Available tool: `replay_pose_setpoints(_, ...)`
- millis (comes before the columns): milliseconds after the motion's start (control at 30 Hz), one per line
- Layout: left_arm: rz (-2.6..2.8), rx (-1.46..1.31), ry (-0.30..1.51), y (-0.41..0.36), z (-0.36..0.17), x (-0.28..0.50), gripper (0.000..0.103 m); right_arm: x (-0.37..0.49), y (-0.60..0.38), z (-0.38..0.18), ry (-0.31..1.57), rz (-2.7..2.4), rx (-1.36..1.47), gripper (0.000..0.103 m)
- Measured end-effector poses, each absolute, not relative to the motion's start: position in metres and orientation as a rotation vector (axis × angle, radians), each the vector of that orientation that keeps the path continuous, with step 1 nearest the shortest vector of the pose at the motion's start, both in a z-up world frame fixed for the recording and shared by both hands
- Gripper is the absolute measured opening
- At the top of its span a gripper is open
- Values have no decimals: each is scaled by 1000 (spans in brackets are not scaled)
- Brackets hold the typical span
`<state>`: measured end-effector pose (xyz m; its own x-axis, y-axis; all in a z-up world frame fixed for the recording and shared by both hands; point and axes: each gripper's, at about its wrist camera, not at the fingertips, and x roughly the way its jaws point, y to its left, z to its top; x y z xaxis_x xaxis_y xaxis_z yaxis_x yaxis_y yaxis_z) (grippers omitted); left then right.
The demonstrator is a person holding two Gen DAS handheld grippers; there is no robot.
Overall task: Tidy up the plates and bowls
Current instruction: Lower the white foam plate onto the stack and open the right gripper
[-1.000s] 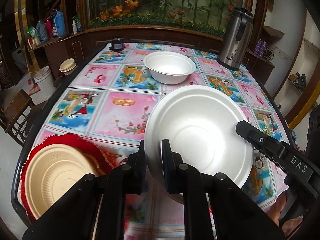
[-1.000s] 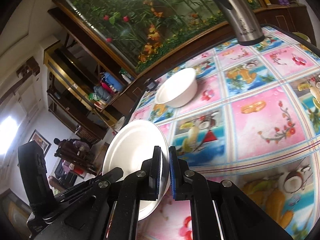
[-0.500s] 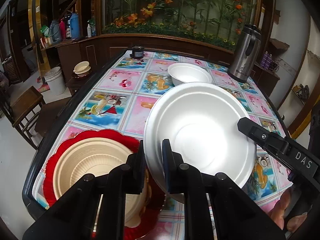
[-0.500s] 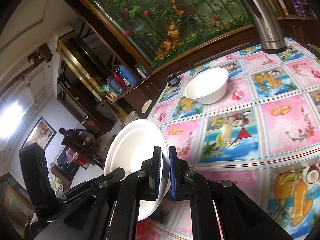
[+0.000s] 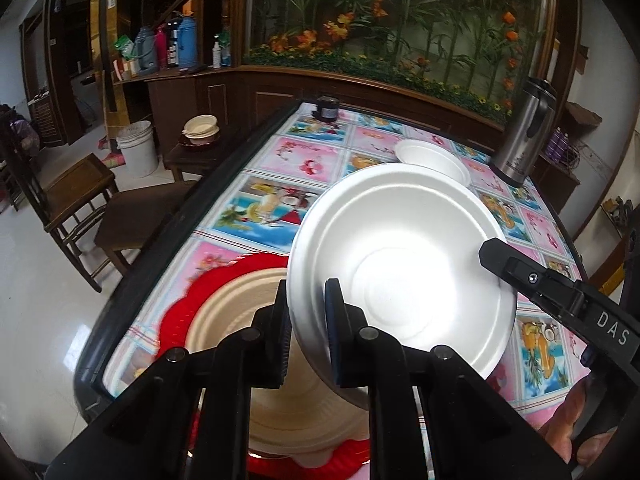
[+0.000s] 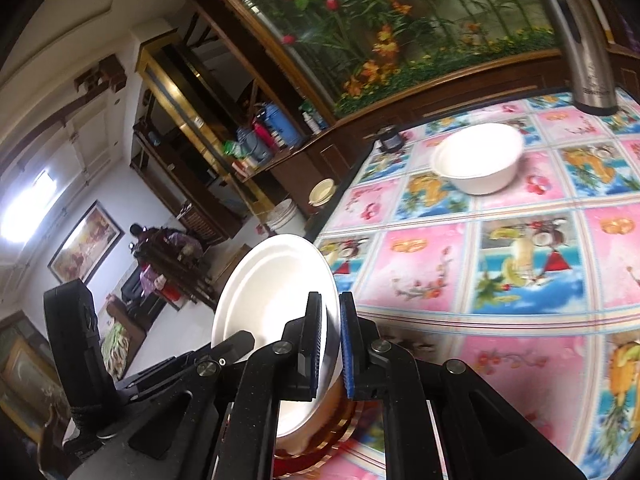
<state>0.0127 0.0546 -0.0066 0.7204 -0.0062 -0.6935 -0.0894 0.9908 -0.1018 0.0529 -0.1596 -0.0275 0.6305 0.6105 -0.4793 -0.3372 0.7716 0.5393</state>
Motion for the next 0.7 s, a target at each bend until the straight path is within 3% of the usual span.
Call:
replay_pose_setpoints(333,135,-173,729,104,1,0,14,49,-101,-18,705,667,370,12)
replay_pose_setpoints(700,167,-146,818,106,-34,5,14,49,-86,-53,797,657,330,12)
